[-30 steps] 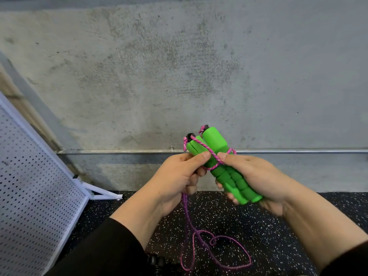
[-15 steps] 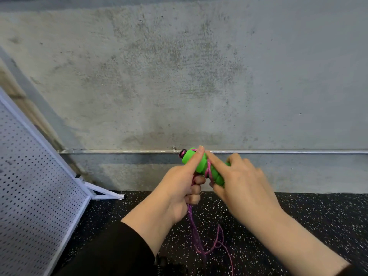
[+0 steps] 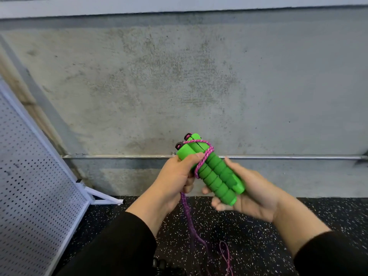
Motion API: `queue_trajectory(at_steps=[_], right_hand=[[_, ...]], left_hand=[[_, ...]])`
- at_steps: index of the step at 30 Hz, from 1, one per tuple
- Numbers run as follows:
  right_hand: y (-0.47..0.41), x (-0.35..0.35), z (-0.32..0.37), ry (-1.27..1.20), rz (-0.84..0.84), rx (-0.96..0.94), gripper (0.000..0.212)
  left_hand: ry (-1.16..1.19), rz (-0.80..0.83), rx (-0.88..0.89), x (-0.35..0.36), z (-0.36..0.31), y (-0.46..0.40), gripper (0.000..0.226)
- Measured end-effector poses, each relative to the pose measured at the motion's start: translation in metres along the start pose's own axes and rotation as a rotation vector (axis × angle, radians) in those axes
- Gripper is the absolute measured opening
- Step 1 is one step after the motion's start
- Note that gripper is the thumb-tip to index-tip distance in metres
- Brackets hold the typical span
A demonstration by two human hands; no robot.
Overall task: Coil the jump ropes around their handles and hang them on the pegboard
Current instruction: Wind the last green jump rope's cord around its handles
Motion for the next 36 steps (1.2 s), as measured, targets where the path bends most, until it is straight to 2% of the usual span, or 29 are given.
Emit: queue_trajectory(at_steps=[5,8,13,17,20,24,28,30,32,33,36], right_hand=[[0.015,0.020,-0.024,-0.037,0.036,-0.073,0.056],[0.032,0.033,-0.041,0.034,-0.059,-0.172,0.048],[0.058,0.054,-0.067,0.238,-0.210,-0.304,0.032],[0.080,0.060,-0.076,0.540,-0.357,-0.359,0.025],[0.094,0.070,-0.072,0.857,-0.469,-0.389,0.028],[0.092,0.071,-0.073,1.144,-0.486,-0.499,0.038],[0.079,0.065,-0.088,1.356,-0.586,-0.591,0.053],[0.067,0.071,-0.093,1.412,-0.612,-0.628,0.058],[0.056,0.077,-0.095,1.359,-0.590,-0.633,0.060],[0.053,0.080,-0.092,1.240,-0.565,-0.624,0.058],[0.050,0.082,-0.082,0.663,-0.490,-0.498,0.040]], left_hand=[[-0.064,0.056,0.011,-0.009,0.001,0.028,0.030],[-0.104,0.029,-0.018,-0.014,0.010,0.054,0.038],[-0.152,-0.004,-0.116,-0.022,0.025,0.101,0.042],[-0.143,-0.003,-0.181,-0.022,0.026,0.132,0.045],[-0.100,0.023,-0.191,-0.013,0.020,0.147,0.052],[-0.055,-0.019,-0.181,0.001,0.012,0.151,0.062],[-0.082,-0.084,-0.190,0.010,0.018,0.144,0.050],[-0.079,-0.191,-0.180,0.009,0.024,0.140,0.042],[-0.069,-0.278,-0.156,0.001,0.028,0.134,0.033],[-0.083,-0.285,-0.144,-0.004,0.028,0.131,0.029],[-0.101,-0.222,-0.119,-0.024,0.029,0.120,0.024]])
Point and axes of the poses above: each hand's wrist, its own y-axis away from the middle knuckle, its own x-axis out of the palm, z = x × y, the point moved 3 cm from there along -y, towards the middle knuckle, and after that the axes turned 3 degrees about z, right-handed, at the moved point
